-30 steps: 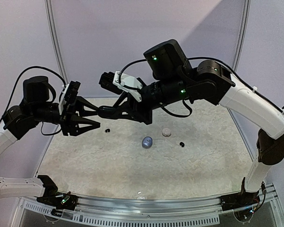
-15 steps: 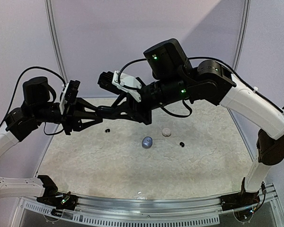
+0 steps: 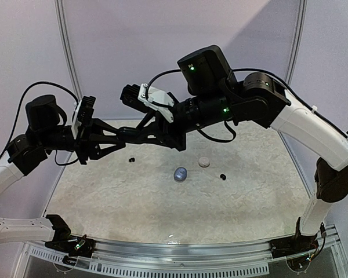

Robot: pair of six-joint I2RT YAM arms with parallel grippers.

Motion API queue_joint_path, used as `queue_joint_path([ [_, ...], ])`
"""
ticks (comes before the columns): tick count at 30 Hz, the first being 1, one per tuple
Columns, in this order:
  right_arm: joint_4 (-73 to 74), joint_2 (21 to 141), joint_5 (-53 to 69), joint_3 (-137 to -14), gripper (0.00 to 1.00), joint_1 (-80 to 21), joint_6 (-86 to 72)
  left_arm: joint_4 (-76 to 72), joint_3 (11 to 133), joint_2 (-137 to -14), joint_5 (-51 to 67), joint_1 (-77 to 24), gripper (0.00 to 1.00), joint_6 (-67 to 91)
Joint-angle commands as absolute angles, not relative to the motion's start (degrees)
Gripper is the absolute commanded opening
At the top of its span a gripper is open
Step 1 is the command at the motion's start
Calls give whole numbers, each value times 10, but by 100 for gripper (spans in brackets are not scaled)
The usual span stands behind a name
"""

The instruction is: Insert the wireless bluetooth earbuds into the charging case

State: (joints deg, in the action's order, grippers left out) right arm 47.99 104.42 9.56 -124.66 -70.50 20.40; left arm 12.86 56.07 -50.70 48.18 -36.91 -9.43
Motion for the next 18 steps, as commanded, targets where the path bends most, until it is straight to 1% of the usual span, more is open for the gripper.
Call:
queue_joint_path([
  [1, 432, 1050, 74, -1231, 30, -708, 188, 67, 546, -497, 496, -378, 0, -64],
  [4, 407, 1040, 57, -1210, 35, -708, 181, 55, 540, -492, 496, -379, 0, -72],
  [9, 397, 1045, 36, -1210, 37, -708, 174, 69, 544, -492, 506, -380, 0, -107],
  [12, 390, 1043, 33, -1210, 38, -708, 170, 110, 547, -491, 499, -383, 0, -152],
  [15, 387, 1040, 34, -1211, 46, -708, 166, 140, 548, -490, 483, -383, 0, -192],
  [18, 382, 1038, 27, -1212, 51, -707, 156, 163, 548, -487, 481, -384, 0, -241],
])
